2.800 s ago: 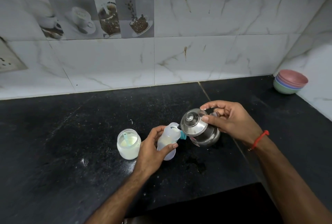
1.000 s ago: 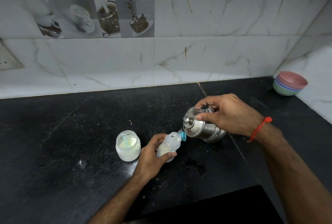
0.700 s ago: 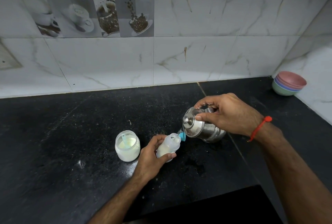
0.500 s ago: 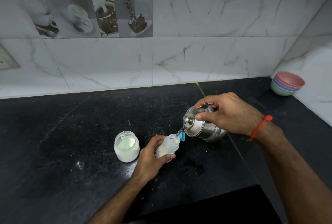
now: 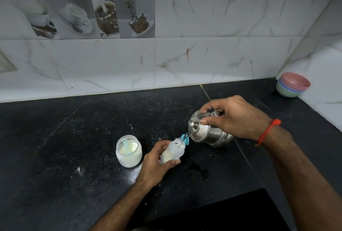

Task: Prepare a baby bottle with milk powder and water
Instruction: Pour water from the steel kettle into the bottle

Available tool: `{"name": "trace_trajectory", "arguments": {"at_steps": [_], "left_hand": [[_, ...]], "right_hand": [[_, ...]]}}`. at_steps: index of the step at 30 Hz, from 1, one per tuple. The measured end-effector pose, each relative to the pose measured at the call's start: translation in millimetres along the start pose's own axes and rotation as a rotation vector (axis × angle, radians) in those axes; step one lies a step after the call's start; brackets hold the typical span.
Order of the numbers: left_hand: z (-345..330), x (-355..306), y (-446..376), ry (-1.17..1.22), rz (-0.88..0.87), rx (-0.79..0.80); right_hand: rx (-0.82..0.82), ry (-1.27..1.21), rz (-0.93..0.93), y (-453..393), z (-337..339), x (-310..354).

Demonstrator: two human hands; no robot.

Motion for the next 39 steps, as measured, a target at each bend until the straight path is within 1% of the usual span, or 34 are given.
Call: {"name": "trace_trajectory", "arguments": {"at_steps": [8,14,16,19,24,27,30,32,34,37,39], "left_hand": [[1.7,-8.8,3.8,0.003,-0.009,-0.005],[5.2,-20.6,4.7,0.006,-0.046,-0.045],[6.2,-23.5,4.8,0.013,-0.054,-0.055],[7.9,-25.6,4.8,0.011,-0.055,-0.064],[9.5,-26.5,6.0,0.012,-0.034,-0.075],[9.7,-27.5,7.6,0.030,-0.025,-0.082],[11.9,-28.7,10.1,0.081,-0.007,-0.099],[14.5,-29.1,12.1,0.107,-0.001,-0.116],[17.4,-28.4,14.1,0.124,0.003,-0.138],[20.3,-25.9,17.6,0.127,0.013,-0.165],[21.2,-24.3,20.4,0.118,0.014,-0.174]], "right_hand": [[-0.021,-0.039,0.016,1.4,-3.0,-0.8],[-0.077,-0.196,0.021,7.1,-21.5,-16.4],[-0.117,-0.325,-0.005,10.2,-30.4,-26.1],[-0.154,-0.602,-0.044,15.9,-46.6,-43.2],[-0.227,-0.906,-0.067,21.7,-76.0,-69.0],[-0.318,-1.129,-0.153,25.3,-98.2,-90.4],[-0.512,-1.266,-0.287,29.9,-122.7,-115.7],[-0.630,-1.279,-0.371,31.1,-140.1,-133.0],[-0.724,-1.236,-0.445,31.1,-157.1,-148.6],[-0.798,-1.180,-0.525,31.8,-179.0,-164.0],[-0.807,-1.168,-0.561,32.8,-192.2,-170.5]]}}
Point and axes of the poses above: each hand's wrist, its own y-axis away from the middle knuckle, its own z-axis out of the back of the hand, x = y × z, the point moved 4 cm from there along -y, towards the middle knuckle, and after that the axes turned 2 degrees about y, right-handed, at the moved point
